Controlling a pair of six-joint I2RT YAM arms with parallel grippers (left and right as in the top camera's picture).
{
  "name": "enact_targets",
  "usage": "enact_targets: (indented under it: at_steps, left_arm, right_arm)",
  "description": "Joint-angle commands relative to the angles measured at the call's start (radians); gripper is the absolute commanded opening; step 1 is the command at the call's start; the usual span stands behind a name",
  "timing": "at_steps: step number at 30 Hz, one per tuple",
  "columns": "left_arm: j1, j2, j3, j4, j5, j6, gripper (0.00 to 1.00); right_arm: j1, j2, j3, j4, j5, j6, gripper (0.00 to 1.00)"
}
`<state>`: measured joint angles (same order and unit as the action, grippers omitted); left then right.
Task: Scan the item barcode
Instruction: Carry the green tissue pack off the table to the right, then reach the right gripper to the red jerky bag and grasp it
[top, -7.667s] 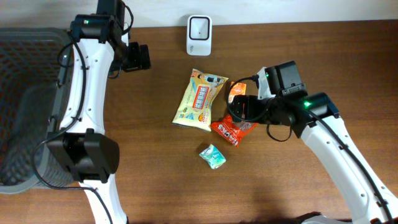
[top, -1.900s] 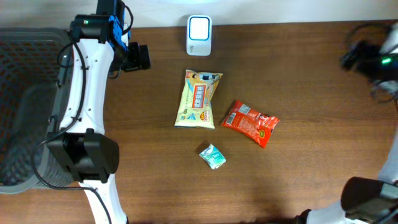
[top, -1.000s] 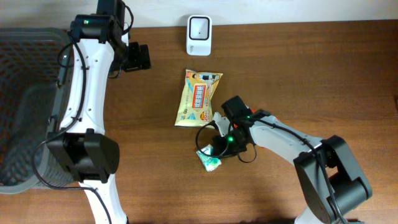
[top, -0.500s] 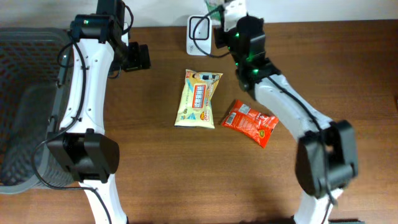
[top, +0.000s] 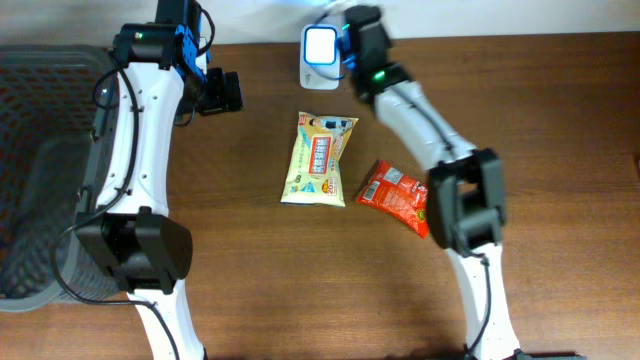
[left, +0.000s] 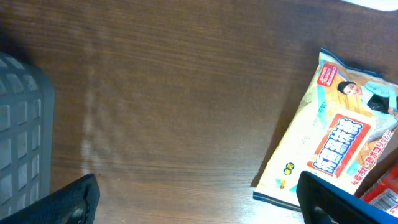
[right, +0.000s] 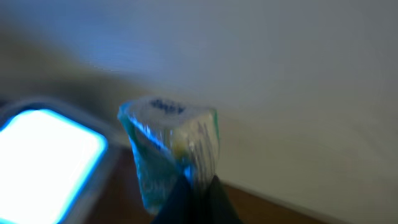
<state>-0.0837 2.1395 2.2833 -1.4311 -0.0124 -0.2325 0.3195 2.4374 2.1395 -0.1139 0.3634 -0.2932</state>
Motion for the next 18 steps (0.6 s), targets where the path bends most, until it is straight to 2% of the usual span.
enact_targets:
  at_steps: [1,3,4,6,7,10,12,13,14,16,18]
  left_arm:
    - [0.002,-0.011,0.008,-0.003,-0.007,-0.01,0.99]
    - [0.002,-0.011,0.008,-0.003,-0.007,-0.01,0.99]
    - [0.002,-0.011,0.008,-0.003,-0.007,-0.01,0.99]
    - [0.002,-0.011,0.008,-0.003,-0.007,-0.01,0.99]
    - [0.002,-0.011,0.008,-0.003,-0.007,-0.01,0.99]
    - [0.002,-0.011,0.008,-0.003,-0.007,-0.01,0.99]
    - [0.002,-0.011,0.008,-0.003,-0.007,-0.01,0.99]
    - [0.002,-0.011,0.008,-0.003,-0.007,-0.01,0.99]
    - [0.002,-0.011,0.008,-0.003,-0.007,-0.01,0.99]
    - [0.002,-0.011,0.008,-0.003,-0.007,-0.01,0.99]
    - [0.002,-0.011,0.008,-0.003,-0.007,-0.01,0.99]
  right_arm:
    - [-0.249,-0.193,0.055,-0.248,0.038,0.388,0.04]
    - [-0.427,-0.233,0.055,-0.491,0.038,0.494,0.04]
    - [-0.544,-0.233,0.054,-0.637,0.037,0.495,0.04]
    - [-0.74,-0.219,0.032,-0.81,0.02,0.608,0.04]
    - [-0.837,-0.219,-0.007,-0.826,-0.051,0.621,0.04]
    - [-0.989,-0.219,-0.129,-0.762,-0.226,0.62,0.04]
    - [-1.032,-0.219,-0.197,-0.691,-0.259,0.619,0.04]
    - [-1.034,-0.219,-0.214,-0.668,-0.259,0.612,0.09]
    - [-1.033,-0.219,-0.217,-0.657,-0.259,0.612,0.26]
    - [-1.031,-0.219,-0.217,-0.658,-0.259,0.612,0.8]
    - [-1.033,-0.221,-0.216,-0.691,-0.259,0.574,0.89]
